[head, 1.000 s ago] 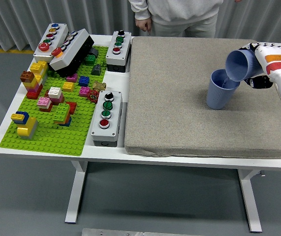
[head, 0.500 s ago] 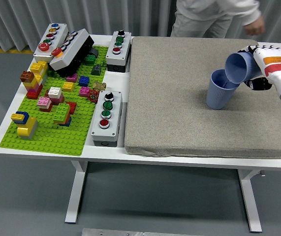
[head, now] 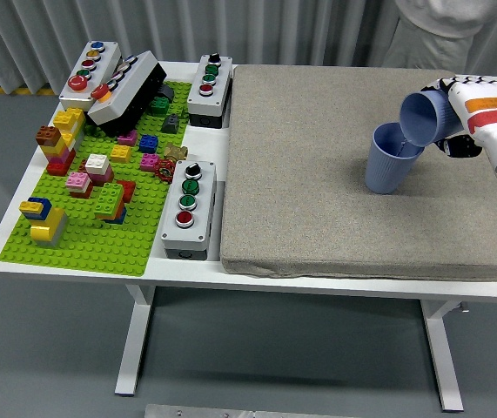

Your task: Pick cup pour cup place

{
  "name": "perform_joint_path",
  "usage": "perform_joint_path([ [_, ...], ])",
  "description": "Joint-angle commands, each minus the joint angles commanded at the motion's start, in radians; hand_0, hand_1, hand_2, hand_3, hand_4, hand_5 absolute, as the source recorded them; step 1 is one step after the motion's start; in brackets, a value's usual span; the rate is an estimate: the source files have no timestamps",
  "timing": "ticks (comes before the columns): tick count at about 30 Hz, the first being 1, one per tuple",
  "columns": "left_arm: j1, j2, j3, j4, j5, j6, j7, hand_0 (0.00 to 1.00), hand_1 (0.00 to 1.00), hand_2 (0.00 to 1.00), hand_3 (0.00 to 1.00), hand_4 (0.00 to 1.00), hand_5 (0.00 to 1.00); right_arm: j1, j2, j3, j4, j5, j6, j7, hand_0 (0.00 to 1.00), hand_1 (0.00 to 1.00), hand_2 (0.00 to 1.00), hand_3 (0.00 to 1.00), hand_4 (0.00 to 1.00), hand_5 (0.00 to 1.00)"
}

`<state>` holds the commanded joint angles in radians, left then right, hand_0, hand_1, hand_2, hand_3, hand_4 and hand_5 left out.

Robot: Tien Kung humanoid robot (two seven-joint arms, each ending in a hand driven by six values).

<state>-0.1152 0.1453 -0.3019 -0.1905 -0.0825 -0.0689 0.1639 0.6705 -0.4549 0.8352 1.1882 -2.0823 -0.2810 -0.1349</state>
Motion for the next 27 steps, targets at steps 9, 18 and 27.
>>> perform_joint_path([
  [9,-0.001,0.000,0.001,0.000,-0.001,0.000,0.000,0.876,0.845,0.927,0.807,0.642,0.865,0.007,-0.003,-0.017,0.003,-0.029,-0.022,-0.020,0.805,0.643,0.538,0.574,0.761,0.074],
  [18,-0.001,0.000,0.001,0.000,-0.003,0.001,0.000,0.876,0.846,0.926,0.808,0.642,0.865,0.009,-0.004,-0.020,0.008,-0.031,-0.021,-0.024,0.806,0.645,0.542,0.573,0.762,0.076],
  [27,-0.001,-0.001,0.000,0.000,-0.002,0.001,0.001,0.877,0.846,0.926,0.808,0.642,0.865,-0.001,0.007,0.012,-0.003,0.033,-0.026,-0.016,0.807,0.644,0.540,0.571,0.758,0.075],
])
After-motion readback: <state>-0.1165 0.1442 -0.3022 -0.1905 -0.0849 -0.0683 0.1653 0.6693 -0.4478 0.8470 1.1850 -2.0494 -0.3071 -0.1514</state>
